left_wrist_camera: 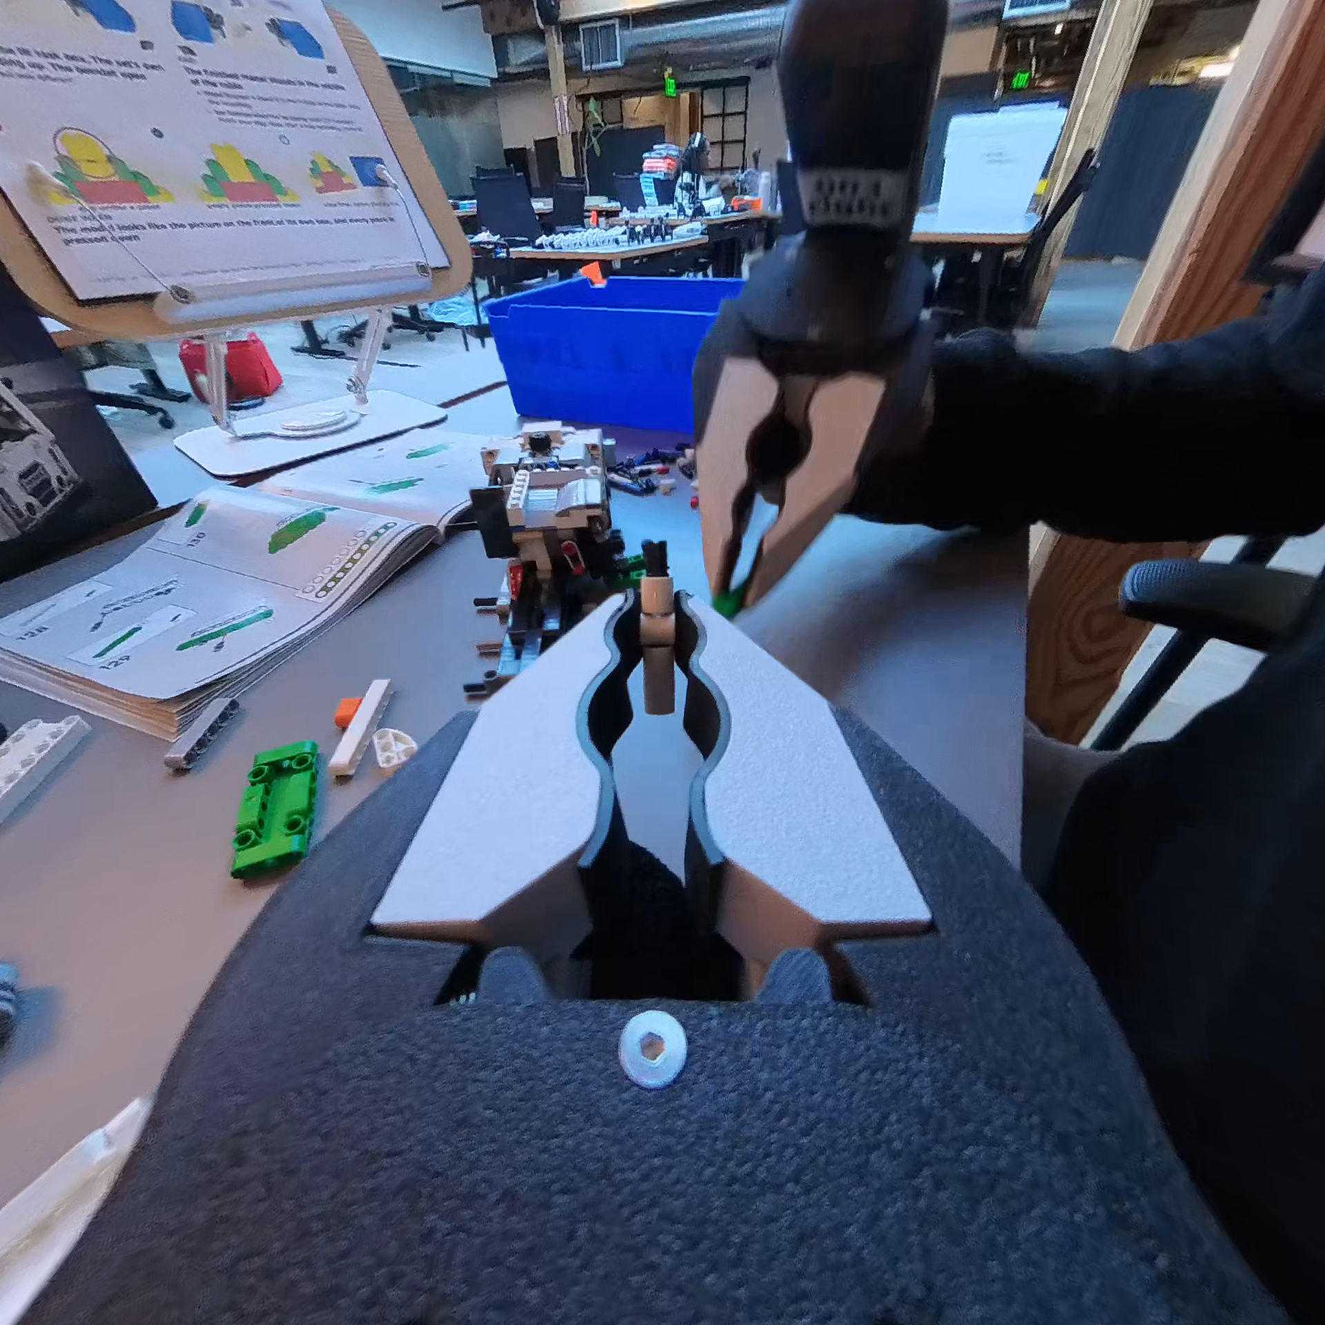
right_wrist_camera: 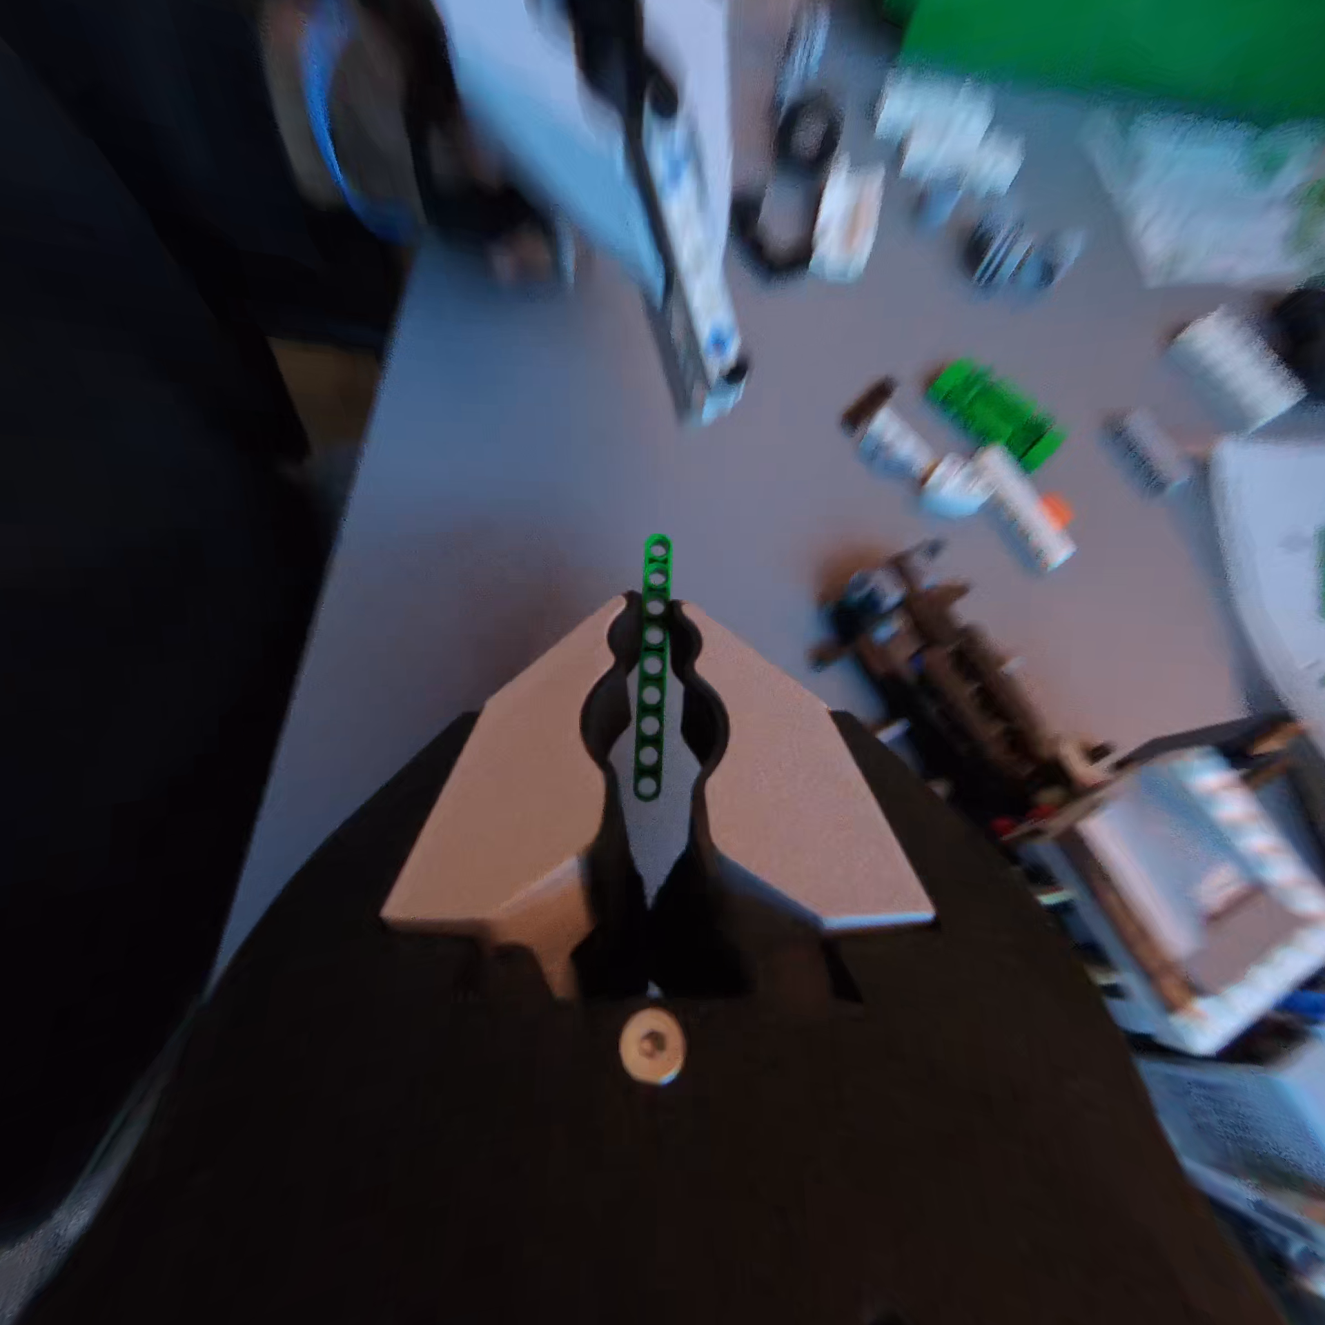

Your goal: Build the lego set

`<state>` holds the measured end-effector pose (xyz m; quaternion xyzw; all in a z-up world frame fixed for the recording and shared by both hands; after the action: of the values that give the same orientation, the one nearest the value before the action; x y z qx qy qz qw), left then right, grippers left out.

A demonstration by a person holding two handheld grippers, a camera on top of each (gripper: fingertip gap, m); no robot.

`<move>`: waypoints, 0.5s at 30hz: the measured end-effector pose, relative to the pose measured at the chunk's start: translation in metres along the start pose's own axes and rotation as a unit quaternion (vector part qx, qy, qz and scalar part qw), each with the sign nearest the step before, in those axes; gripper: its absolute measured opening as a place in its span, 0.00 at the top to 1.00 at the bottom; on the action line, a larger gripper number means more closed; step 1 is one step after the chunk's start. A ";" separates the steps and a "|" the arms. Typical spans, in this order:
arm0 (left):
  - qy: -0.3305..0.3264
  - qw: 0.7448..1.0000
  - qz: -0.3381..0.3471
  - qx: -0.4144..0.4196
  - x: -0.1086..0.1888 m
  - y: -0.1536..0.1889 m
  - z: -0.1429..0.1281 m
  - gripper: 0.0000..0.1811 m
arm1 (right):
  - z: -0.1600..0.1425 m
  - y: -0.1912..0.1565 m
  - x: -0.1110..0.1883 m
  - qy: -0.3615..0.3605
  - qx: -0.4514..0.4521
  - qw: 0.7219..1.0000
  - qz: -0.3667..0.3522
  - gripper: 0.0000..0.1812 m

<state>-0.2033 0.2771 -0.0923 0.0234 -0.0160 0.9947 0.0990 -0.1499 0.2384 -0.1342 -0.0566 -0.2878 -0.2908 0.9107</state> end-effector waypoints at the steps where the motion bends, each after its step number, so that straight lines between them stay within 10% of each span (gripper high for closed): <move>1: 0.003 1.000 -0.003 0.012 -0.003 -0.005 0.001 0.96 | 0.020 0.007 0.011 0.048 -0.008 0.999 0.005 0.97; 5: 0.014 0.996 -0.043 0.079 -0.015 -0.013 0.003 0.96 | 0.081 0.028 0.038 0.183 -0.016 0.982 0.033 0.97; 15: -0.026 0.996 -0.081 0.034 -0.025 0.006 -0.007 0.96 | 0.061 0.020 0.005 0.139 -0.019 0.987 0.080 0.97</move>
<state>-0.1805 0.2668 -0.1012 0.0534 0.0171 0.9824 0.1779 -0.1654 0.2690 -0.0800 -0.0561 -0.1470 -0.2273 0.9610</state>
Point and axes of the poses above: each gripper's, where its closed fingertips meet, x back along the fingers, z out of its top, y = z × x across the jaws, the point moved 1 cm from there along x, back along the fingers, and after that the axes turned 4 degrees about y, right-handed, at the moved point
